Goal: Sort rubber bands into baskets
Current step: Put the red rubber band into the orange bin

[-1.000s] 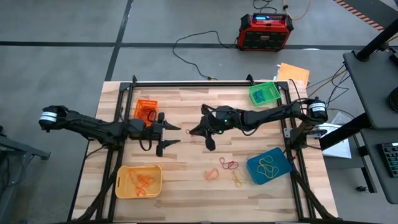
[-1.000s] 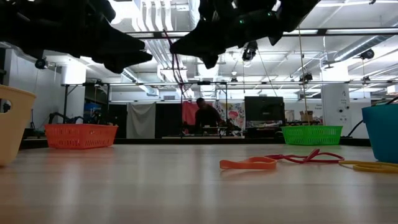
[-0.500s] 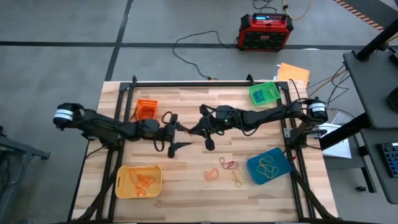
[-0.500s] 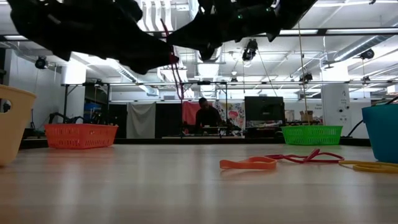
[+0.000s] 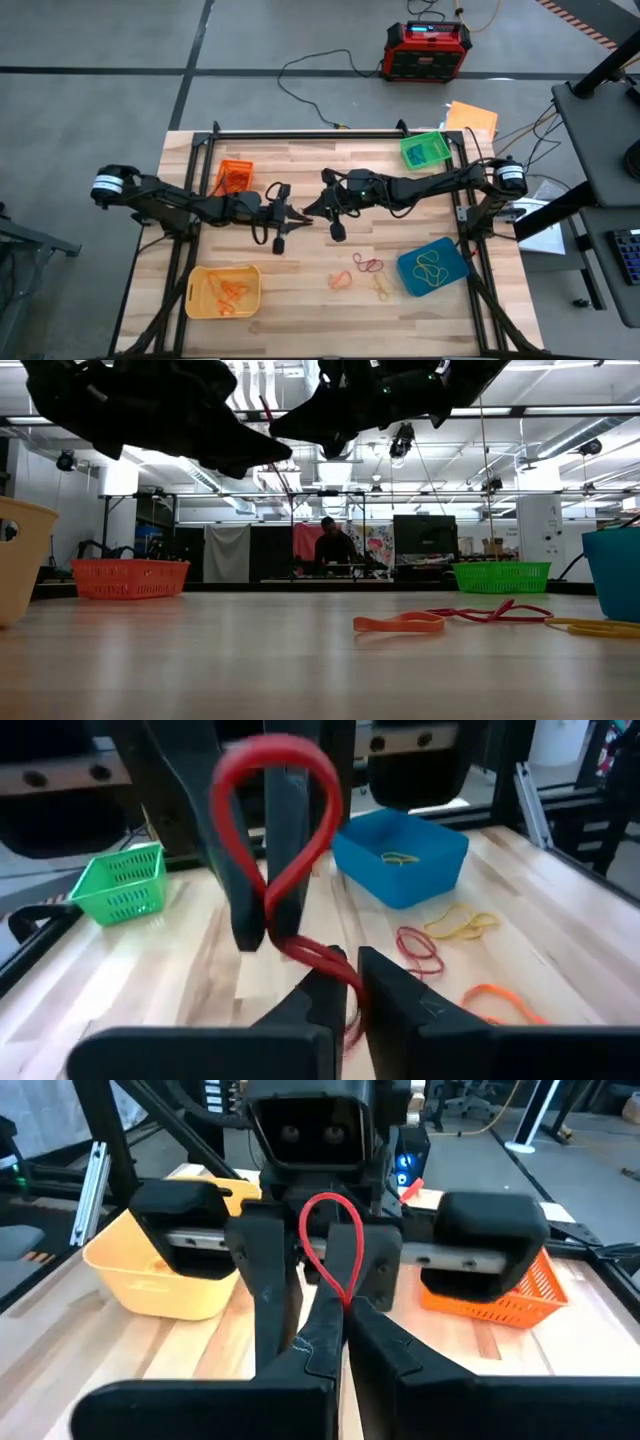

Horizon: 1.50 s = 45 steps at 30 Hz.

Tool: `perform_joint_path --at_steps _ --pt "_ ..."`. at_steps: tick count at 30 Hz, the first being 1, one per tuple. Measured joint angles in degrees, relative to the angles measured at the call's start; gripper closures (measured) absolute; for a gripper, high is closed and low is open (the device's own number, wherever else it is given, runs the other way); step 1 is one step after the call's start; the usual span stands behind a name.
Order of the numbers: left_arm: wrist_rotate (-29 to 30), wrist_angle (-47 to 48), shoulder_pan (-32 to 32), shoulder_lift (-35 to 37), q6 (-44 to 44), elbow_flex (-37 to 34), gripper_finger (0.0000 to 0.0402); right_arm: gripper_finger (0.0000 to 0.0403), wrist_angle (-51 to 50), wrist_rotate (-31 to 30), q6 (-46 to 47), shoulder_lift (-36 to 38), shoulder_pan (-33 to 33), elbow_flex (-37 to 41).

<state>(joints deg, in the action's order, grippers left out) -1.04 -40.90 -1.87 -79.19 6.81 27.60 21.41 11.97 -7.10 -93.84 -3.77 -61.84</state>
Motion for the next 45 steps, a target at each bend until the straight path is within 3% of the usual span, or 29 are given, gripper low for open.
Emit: perform_joint_path --at_steps 6,13,17,22,27,30,34,45 --pt "-0.02 3.14 0.00 5.00 -1.74 -1.33 0.0399 0.0382 -0.52 0.02 9.86 0.00 -0.49 -0.02" --pt "0.37 14.19 0.00 12.69 -1.79 -0.39 0.0401 0.0313 -0.14 -0.57 16.35 0.09 -2.88 -0.43" --pt "6.98 22.66 0.03 16.70 -3.27 1.07 0.0401 0.0272 -1.35 -0.55 19.83 0.53 -5.43 -1.49" --pt "24.17 49.06 1.77 21.77 -13.62 6.50 0.0401 0.0238 -7.59 -0.61 20.58 0.33 -7.48 -2.40" --pt "30.17 76.07 7.73 23.57 -25.62 14.78 0.0402 0.0223 -8.76 -0.59 18.25 -0.17 -7.86 -1.49" --pt "31.00 87.36 12.27 23.20 -29.06 18.23 0.0402 0.0220 -8.87 -0.59 17.33 -0.50 -8.03 -1.38" --pt "30.55 93.72 18.01 21.73 -29.85 20.08 0.0402 0.0222 -8.65 -0.60 16.94 -0.50 -8.54 -1.38" --pt "24.33 94.33 30.87 14.96 -23.00 16.88 0.0402 0.0221 -9.61 -0.59 17.15 -0.50 -8.66 -1.00"
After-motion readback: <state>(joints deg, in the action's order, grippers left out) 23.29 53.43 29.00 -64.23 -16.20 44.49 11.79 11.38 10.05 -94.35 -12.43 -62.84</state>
